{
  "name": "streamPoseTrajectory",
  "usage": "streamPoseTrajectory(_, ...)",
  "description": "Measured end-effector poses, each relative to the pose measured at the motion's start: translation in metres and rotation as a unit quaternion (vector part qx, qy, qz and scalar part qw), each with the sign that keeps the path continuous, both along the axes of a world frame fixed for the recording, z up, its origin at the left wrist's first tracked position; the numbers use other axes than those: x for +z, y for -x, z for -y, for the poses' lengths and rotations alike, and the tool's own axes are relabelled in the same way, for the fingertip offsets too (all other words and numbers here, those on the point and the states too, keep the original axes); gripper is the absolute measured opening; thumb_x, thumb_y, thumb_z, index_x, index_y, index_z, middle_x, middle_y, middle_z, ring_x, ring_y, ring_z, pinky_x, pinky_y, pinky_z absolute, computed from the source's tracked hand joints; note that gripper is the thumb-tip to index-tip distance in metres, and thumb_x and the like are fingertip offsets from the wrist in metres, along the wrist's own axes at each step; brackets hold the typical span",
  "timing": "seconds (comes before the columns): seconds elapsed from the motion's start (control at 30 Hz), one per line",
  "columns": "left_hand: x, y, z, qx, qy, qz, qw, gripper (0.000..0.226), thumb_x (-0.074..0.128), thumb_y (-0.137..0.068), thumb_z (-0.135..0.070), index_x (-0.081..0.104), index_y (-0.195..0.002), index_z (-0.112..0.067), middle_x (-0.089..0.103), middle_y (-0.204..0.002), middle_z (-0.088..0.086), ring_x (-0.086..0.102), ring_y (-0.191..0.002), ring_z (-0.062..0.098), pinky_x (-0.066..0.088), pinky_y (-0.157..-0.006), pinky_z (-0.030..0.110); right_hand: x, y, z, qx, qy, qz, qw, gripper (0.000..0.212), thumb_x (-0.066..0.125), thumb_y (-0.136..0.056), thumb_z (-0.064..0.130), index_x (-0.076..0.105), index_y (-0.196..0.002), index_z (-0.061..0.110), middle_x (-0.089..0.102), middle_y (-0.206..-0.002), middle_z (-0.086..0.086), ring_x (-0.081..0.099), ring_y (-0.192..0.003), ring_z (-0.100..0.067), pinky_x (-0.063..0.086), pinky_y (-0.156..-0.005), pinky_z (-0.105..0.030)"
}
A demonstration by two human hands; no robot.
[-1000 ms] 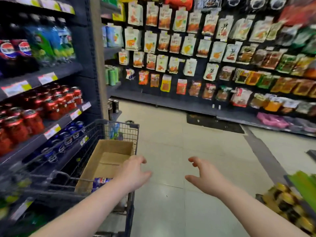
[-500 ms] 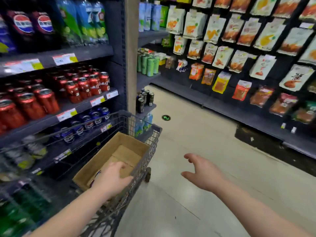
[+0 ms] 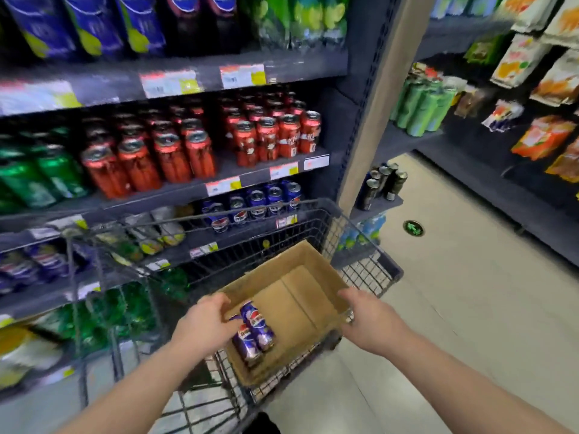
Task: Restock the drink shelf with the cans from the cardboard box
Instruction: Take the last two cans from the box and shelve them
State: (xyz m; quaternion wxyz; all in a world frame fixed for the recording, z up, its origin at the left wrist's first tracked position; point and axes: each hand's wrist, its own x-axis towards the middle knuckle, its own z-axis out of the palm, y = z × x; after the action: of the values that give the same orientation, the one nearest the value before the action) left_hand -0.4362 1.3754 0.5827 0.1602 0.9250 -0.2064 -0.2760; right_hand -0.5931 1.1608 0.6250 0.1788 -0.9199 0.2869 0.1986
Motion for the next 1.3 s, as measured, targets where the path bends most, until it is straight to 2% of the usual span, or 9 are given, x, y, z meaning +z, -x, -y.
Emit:
streamPoseTrajectory(0.13,-0.033,-0.031,0.021,0.014,-0.019,-0.027,0.999,0.056,0.059,-0.079,-0.043,0.047,-0.129,-0.022,0.052,-0.129,0.007,0.054,-0.117,0.023,0.045,-0.098,0.033,-0.031,-0.059,0.025,0.046,-0.001,-0.051,0.998,0.056,0.055,-0.081,0.037,0.040,-0.132,0.021,0.052,-0.132,-0.004,0.052,-0.120,-0.025,0.044,-0.099,-0.038)
streamPoseTrajectory(0.27,-0.067,-0.051,0.035,0.056,-0.044,-0.059,0.996,0.055,0.059,-0.080,-0.045,0.045,-0.129,-0.023,0.050,-0.128,0.006,0.054,-0.118,0.026,0.046,-0.097,0.036,-0.079,-0.110,0.031,0.099,-0.048,-0.115,0.987,0.057,0.053,-0.086,0.034,0.034,-0.138,0.023,0.049,-0.135,-0.006,0.052,-0.120,-0.027,0.043,-0.100,-0.038)
streamPoseTrajectory(0.57,-0.162,-0.066,0.047,0.203,-0.039,-0.142,0.968,0.057,0.063,-0.080,-0.038,0.043,-0.131,-0.021,0.051,-0.127,0.004,0.054,-0.116,0.023,0.044,-0.099,0.035,-0.238,-0.193,0.028,0.147,-0.137,-0.220,0.955,0.057,0.058,-0.084,0.034,0.038,-0.136,0.018,0.051,-0.134,-0.009,0.052,-0.120,-0.028,0.046,-0.098,-0.034)
streamPoseTrajectory(0.73,-0.217,-0.063,0.058,0.256,-0.005,-0.168,0.952,0.054,0.065,-0.079,-0.032,0.046,-0.129,-0.026,0.058,-0.121,0.005,0.058,-0.113,0.026,0.048,-0.093,0.036,-0.337,-0.209,0.010,0.059,-0.196,-0.253,0.945,0.084,0.070,-0.071,0.049,0.031,-0.140,0.020,0.047,-0.139,-0.007,0.050,-0.123,-0.028,0.045,-0.094,-0.031)
streamPoseTrajectory(0.83,-0.245,-0.060,0.065,0.266,0.017,-0.174,0.948,0.056,0.064,-0.077,-0.033,0.046,-0.129,-0.024,0.057,-0.124,0.005,0.057,-0.114,0.028,0.048,-0.093,0.040,-0.378,-0.210,0.003,-0.028,-0.270,-0.224,0.936,0.071,0.063,-0.087,0.028,0.024,-0.144,0.010,0.034,-0.148,-0.008,0.040,-0.132,-0.028,0.046,-0.085,-0.014)
streamPoseTrajectory(0.97,-0.273,-0.056,0.065,0.295,0.006,-0.170,0.940,0.057,0.065,-0.079,-0.028,0.042,-0.132,-0.025,0.046,-0.134,0.004,0.053,-0.118,0.026,0.047,-0.096,0.040,-0.411,-0.207,-0.008,0.012,-0.235,-0.209,0.949,0.079,0.073,-0.068,0.050,0.044,-0.132,0.015,0.053,-0.132,-0.007,0.054,-0.119,-0.024,0.046,-0.096,-0.033)
streamPoseTrajectory(1.07,-0.283,-0.053,0.063,0.308,0.014,-0.170,0.936,0.056,0.066,-0.080,-0.028,0.043,-0.131,-0.026,0.045,-0.136,0.002,0.052,-0.119,0.022,0.046,-0.097,0.037,-0.421,-0.206,-0.013,0.015,-0.242,-0.203,0.949,0.070,0.074,-0.067,0.049,0.054,-0.125,0.017,0.060,-0.124,-0.007,0.057,-0.115,-0.024,0.047,-0.093,-0.031)
streamPoseTrajectory(1.17,-0.289,-0.049,0.060,0.325,0.028,-0.200,0.924,0.056,0.068,-0.079,-0.026,0.045,-0.130,-0.026,0.049,-0.132,0.002,0.055,-0.115,0.019,0.048,-0.095,0.036,-0.414,-0.205,-0.006,-0.011,-0.249,-0.194,0.949,0.065,0.074,-0.070,0.041,0.051,-0.123,0.012,0.060,-0.121,-0.005,0.059,-0.111,-0.026,0.045,-0.082,-0.026)
streamPoseTrajectory(1.3,-0.284,-0.050,0.061,0.401,0.087,-0.251,0.877,0.047,0.070,-0.079,-0.024,0.050,-0.121,-0.028,0.061,-0.116,-0.006,0.061,-0.093,0.004,0.045,-0.069,0.006,-0.383,-0.199,0.007,-0.020,-0.288,-0.167,0.943,0.060,0.076,-0.069,0.034,0.048,-0.119,0.018,0.064,-0.113,-0.001,0.062,-0.101,-0.021,0.048,-0.077,-0.029)
